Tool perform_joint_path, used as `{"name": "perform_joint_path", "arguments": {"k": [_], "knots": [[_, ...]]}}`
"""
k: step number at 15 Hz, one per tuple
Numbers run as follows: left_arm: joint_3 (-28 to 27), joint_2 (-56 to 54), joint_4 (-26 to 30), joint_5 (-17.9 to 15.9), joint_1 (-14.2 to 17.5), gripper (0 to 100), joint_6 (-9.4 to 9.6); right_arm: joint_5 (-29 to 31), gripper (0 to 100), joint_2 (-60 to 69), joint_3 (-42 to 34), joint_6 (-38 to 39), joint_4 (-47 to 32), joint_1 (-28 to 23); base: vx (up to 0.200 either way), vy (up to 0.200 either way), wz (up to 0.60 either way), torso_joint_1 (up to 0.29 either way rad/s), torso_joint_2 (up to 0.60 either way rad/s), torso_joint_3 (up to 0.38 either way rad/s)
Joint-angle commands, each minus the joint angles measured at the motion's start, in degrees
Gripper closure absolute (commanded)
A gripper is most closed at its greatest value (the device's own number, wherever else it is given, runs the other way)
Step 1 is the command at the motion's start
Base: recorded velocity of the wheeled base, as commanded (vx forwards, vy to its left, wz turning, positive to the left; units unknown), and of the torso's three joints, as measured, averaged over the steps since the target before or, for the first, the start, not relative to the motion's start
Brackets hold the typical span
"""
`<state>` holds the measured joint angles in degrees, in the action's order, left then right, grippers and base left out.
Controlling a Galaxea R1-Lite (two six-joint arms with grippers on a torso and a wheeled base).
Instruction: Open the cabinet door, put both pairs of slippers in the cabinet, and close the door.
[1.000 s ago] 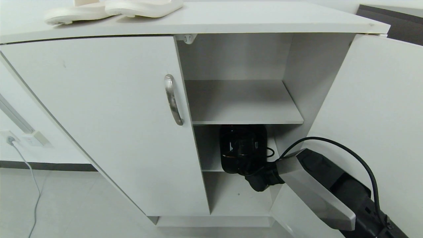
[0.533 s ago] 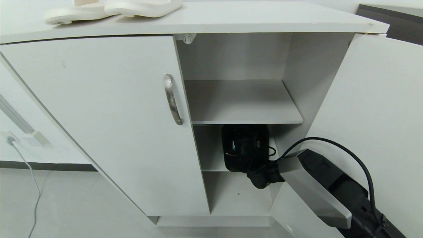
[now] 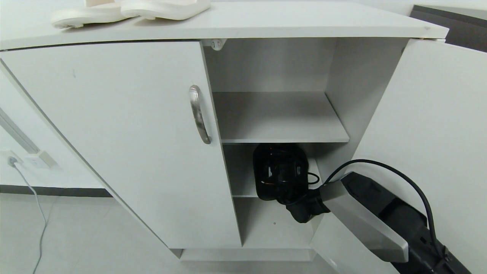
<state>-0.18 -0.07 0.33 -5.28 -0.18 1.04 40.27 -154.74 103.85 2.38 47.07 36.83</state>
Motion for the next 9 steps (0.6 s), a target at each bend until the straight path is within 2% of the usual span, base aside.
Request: {"name": "perform_joint_path", "arguments": {"k": [1, 5, 7, 9], "knots": [[0.01, 0.07, 0.02, -0.08, 0.01, 100, 0.02, 0.08, 0, 4.44, -5.77, 0.00, 2.77, 0.61, 0.000, 0.000, 0.00, 0.000, 0.00, 0.000], [0.01, 0.07, 0.02, -0.08, 0.09, 100, 0.11, 0.08, 0, 11.83, -19.92, 0.00, 10.06, 1.84, 0.000, 0.000, 0.00, 0.000, 0.00, 0.000], [0.01, 0.07, 0.02, -0.08, 0.09, 100, 0.11, 0.08, 0, 18.68, -33.36, 0.00, 17.00, 4.22, 0.000, 0.000, 0.00, 0.000, 0.00, 0.000], [0.01, 0.07, 0.02, -0.08, 0.01, 100, 0.11, 0.08, 0, 23.60, -43.73, 0.00, 20.52, 6.59, 0.000, 0.000, 0.00, 0.000, 0.00, 0.000]]}}
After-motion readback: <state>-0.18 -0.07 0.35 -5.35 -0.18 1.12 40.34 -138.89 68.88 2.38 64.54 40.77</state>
